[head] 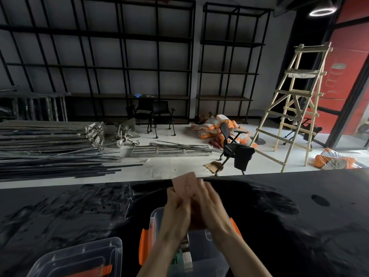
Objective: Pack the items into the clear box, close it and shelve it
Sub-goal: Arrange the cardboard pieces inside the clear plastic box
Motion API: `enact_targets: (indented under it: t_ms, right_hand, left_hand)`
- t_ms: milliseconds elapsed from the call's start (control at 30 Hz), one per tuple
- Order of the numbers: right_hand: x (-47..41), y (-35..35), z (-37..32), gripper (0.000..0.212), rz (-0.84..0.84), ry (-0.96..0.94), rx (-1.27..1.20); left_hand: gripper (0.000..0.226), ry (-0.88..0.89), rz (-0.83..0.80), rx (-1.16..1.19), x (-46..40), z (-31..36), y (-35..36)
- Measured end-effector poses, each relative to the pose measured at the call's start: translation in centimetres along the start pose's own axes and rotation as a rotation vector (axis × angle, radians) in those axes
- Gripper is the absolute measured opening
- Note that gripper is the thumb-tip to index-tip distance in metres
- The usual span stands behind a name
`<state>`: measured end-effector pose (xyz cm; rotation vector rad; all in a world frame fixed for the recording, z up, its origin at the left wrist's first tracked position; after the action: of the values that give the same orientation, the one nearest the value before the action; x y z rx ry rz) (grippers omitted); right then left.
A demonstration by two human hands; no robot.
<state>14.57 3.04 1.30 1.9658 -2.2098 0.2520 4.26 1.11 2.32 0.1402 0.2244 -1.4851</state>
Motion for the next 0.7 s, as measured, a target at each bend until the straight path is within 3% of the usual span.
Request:
enact_targets:
  t_ms: [167,333,433,533,633,700]
  right_hand:
    - [0.4,0.6,0.5,0.034,-0.103,0.088,-0.162]
    - [0.0,-0.1,0.5,0.030,-0.005,0.055,0.028]
    - [-1.2,-2.6,-0.1,0.021,0.319,-0.104,0.420]
    - [-2.3,-5.6,0.8,0.034,0.574,-0.158,0.767]
    - [-3.5,-6.7,3.4,0.046,0.446,0.021,1.007]
    - [-3.7,-6.7,4.5,0.040,0.299,0.155,0.977]
  left_hand:
    - [0.012,-0.072,-0.050,0.105,-0.2,0.4,0.7]
    - [0.010,-0.095,-0.039,0.065,-0.5,-1.7,1.5]
    - [0.023,-0.177,-0.031,0.014,-1.2,-4.8,2.1]
    - [0.038,-0.336,-0.218,-0.244,-1.2,-8.3,2.8]
    - [0.046,-0.381,-0.410,-0.361,-1.6,-11.1,3.9]
    - [0.048,-0.397,-0.494,-0.419,-2.2,-11.8,4.8]
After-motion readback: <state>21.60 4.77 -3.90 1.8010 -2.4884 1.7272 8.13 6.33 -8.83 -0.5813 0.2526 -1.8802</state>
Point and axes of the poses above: each hand's wrist, its own x-axis away from the middle knuckle, its own y-axis out of the palm, z = x × y, the point moved 2 cm from there along -x, towards the middle knuckle, and after that the axes turned 15 degrees about y, right-handed, at the moved point
